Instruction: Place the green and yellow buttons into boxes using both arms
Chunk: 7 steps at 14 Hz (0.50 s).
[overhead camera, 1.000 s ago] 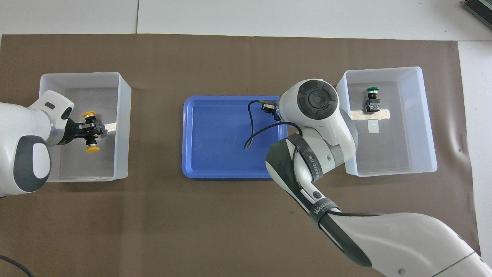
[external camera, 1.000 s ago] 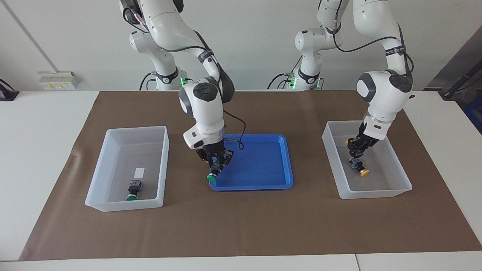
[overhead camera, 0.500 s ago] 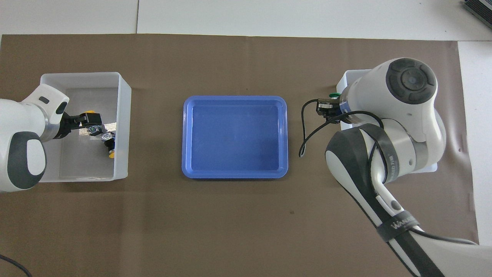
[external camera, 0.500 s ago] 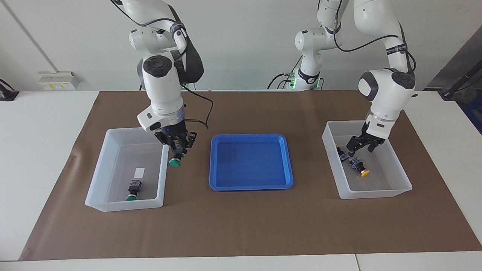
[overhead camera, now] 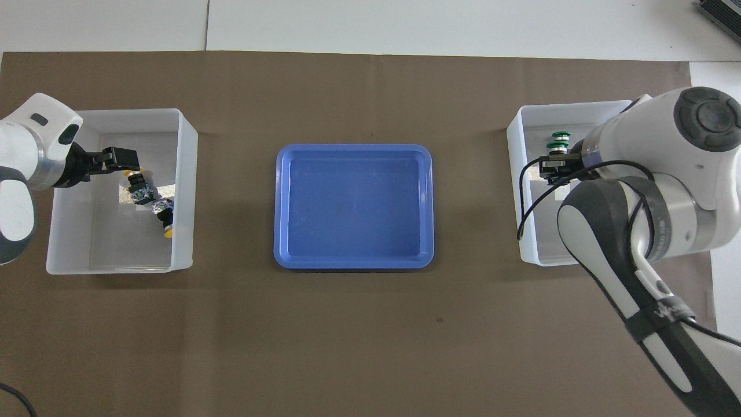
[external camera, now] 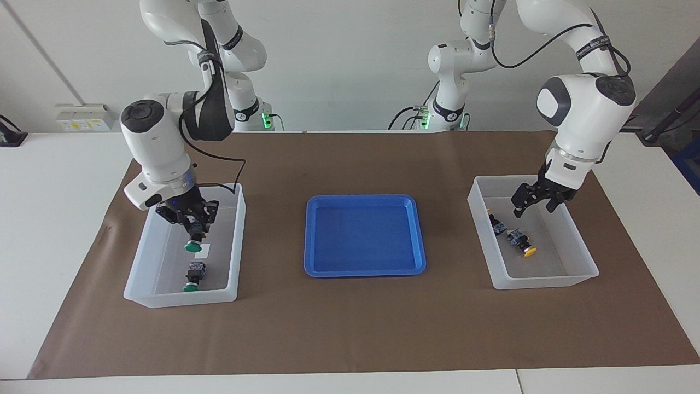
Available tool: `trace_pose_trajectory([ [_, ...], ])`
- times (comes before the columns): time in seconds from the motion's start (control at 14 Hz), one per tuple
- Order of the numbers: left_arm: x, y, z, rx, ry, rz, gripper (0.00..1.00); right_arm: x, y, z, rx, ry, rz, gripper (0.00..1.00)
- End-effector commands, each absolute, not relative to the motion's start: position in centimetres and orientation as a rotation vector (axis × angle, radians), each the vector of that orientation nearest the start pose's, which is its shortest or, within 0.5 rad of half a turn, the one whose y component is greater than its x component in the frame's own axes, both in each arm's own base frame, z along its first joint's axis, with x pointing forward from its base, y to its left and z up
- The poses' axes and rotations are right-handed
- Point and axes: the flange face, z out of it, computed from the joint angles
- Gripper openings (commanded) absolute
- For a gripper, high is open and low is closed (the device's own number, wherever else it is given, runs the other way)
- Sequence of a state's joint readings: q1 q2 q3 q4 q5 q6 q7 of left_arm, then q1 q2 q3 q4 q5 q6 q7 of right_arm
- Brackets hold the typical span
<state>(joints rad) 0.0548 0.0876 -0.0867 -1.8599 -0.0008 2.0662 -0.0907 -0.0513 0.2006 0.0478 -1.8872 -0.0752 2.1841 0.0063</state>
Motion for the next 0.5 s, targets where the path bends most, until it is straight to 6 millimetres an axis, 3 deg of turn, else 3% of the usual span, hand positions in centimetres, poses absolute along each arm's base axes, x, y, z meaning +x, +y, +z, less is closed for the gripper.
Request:
trace_pose_trajectory([
  [0.0,58.5,-5.3,50.4,-3.067,0.082,-0.082,1.0,62.9,-2.7,37.4,-3.17,-0.098,-0.179,0.0],
  [0.14,57.2,-7.4,52.2,-3.058,0.135,-0.07,1.0,63.6,-4.5,35.7,-3.169,-0.138,-0.223,0.0],
  [0.43,56.3,-7.5,58.2,-3.076,0.13,-0.032,1.0,64.4,-5.5,34.2,-3.168,-0.166,-0.273,0.0],
])
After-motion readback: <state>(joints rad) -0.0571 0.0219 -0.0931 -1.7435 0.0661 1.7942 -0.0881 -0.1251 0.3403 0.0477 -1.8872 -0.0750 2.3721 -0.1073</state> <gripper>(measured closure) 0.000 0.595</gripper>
